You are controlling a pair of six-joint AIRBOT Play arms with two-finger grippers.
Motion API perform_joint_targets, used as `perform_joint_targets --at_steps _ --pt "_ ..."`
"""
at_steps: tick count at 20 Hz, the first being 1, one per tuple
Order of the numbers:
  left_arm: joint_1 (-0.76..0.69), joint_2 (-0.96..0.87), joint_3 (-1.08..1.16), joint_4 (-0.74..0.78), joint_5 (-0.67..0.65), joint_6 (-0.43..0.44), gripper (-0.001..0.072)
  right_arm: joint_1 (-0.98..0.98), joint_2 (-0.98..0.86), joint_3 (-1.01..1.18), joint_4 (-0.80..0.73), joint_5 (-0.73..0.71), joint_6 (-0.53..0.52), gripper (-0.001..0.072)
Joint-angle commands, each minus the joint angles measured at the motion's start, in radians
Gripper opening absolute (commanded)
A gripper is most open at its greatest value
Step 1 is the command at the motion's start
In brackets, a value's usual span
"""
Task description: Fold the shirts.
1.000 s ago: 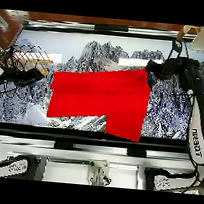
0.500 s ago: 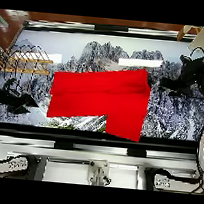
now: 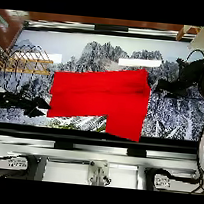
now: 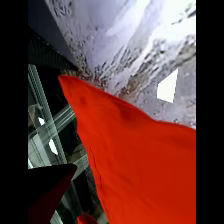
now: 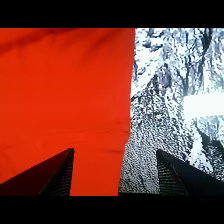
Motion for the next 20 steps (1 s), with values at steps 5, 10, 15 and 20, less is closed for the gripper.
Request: perform_joint_targets --at_steps 5,10,15,20 --pt "-0.077 -0.034 -0.004 -0.003 0.031 0.010 0.0636 0.000 0.000 -0.001 0.007 0.006 -0.007 0.0608" --pt "-0.147 -0.060 -0.004 -0.003 0.030 -0.034 0.0180 0.000 0.000 -0.001 0.008 -0.007 -0.006 0.0608" --pt "-0.142 -0.059 0.014 -0.003 0.026 -0.040 0.0033 0.000 -0.006 -0.045 0.005 -0.019 -0.011 0.0608" --pt "-0.125 -0.032 0.068 -0.002 -0.014 -0.037 0.0032 -0.002 -0.006 -0.184 0.008 0.023 -0.043 0.0611"
